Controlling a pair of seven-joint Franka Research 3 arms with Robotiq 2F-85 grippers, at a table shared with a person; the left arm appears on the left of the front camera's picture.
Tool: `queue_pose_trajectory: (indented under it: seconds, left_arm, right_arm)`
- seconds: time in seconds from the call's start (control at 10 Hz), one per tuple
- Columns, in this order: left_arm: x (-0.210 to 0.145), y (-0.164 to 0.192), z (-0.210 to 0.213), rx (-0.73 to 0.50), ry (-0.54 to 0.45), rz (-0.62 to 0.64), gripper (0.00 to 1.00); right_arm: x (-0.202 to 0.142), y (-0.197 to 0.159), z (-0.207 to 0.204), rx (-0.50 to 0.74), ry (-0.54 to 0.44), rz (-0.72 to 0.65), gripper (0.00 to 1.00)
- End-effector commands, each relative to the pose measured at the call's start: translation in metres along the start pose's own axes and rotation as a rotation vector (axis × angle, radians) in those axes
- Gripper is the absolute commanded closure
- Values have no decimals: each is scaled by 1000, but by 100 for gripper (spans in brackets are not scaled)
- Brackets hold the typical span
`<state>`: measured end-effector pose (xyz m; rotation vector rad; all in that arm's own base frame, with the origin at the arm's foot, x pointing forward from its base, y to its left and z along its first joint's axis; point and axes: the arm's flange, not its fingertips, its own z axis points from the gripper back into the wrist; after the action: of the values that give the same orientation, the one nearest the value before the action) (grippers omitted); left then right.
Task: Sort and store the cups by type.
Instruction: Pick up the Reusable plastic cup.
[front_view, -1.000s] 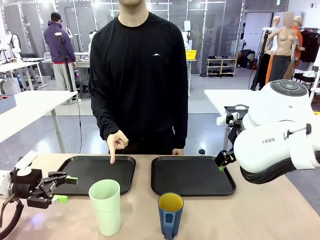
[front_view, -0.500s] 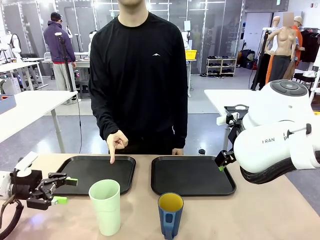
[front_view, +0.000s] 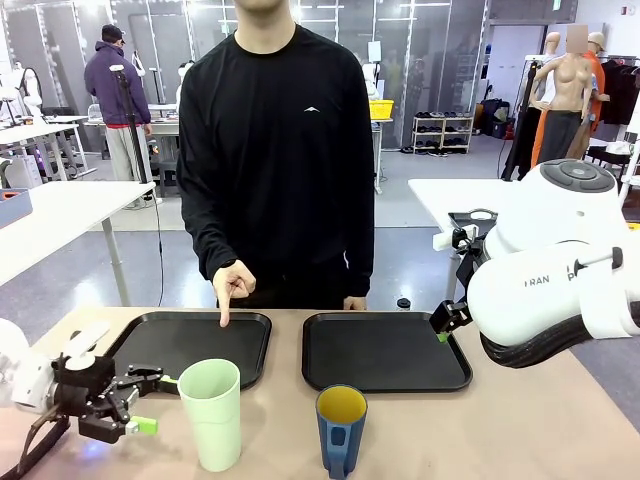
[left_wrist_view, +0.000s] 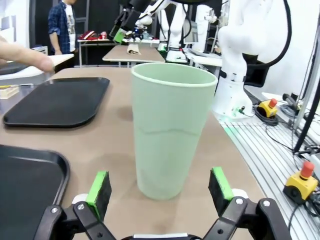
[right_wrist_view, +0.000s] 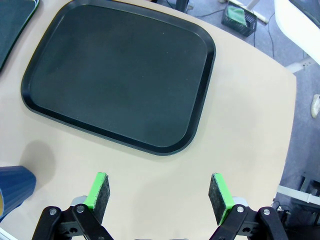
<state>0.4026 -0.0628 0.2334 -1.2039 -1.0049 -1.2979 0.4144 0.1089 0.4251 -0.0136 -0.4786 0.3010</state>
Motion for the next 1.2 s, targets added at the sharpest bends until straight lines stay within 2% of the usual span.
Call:
queue_pose_trajectory:
  seconds: [0.0,0.5,1.1]
  left_arm:
    - [-22,-2,-17,-20,-16,-45,0]
    - [-34,-2,-60,-64,-84,-72,0]
    - [-41,-8,-85,-119,-123,-73,0]
  right_arm:
    - [0,-1,-1,3,1,-2,0]
    - [0,-1,-1,3,1,-2,0]
    - [0,-1,-1,3,1,-2,0]
